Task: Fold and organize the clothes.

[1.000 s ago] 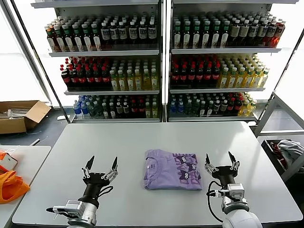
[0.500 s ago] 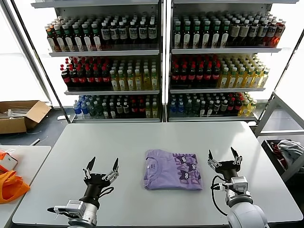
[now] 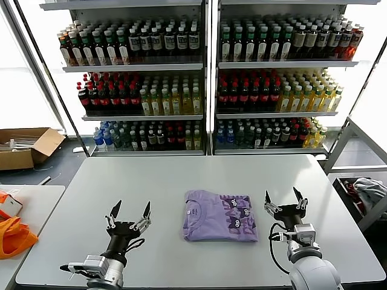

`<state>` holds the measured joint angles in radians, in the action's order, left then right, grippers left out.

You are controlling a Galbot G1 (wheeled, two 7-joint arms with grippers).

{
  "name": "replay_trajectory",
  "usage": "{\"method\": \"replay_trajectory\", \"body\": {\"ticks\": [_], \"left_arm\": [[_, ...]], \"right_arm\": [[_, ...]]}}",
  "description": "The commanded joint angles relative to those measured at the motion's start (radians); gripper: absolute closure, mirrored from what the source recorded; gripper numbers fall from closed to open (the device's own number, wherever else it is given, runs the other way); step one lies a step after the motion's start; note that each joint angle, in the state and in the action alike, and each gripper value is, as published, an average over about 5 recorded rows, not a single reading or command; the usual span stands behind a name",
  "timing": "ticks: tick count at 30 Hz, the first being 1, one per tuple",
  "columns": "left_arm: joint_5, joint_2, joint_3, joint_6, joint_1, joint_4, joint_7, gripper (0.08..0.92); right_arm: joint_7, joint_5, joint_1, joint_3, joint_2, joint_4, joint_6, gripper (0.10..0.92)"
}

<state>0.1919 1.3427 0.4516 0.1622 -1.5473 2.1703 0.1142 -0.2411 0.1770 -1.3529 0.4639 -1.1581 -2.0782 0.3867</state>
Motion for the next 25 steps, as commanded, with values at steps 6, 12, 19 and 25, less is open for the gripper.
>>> {"method": "replay_trajectory", "body": {"ticks": [6,12,19,25], "left_arm": [[-0.039,0.001,0.017,0.038,0.005,0.011,-0.001,0.177],[-0.035,0.002,0.02,0.043,0.004,0.01,-0.002,0.177],[-0.028,0.005,0.015,0.046,0.012,0.0,-0.006,0.177],[-0.021,0.004,0.012,0.034,0.013,-0.006,-0.013,0.177]], "right_arm": [[0.003,0.001,0.013,-0.029,-0.003,0.004,0.009,0.203],[0.003,-0.001,0.019,-0.036,-0.005,0.005,0.015,0.203],[0.004,-0.004,0.017,-0.033,-0.007,0.004,0.018,0.203],[0.006,-0.003,0.013,-0.029,-0.008,0.004,0.016,0.203]]}}
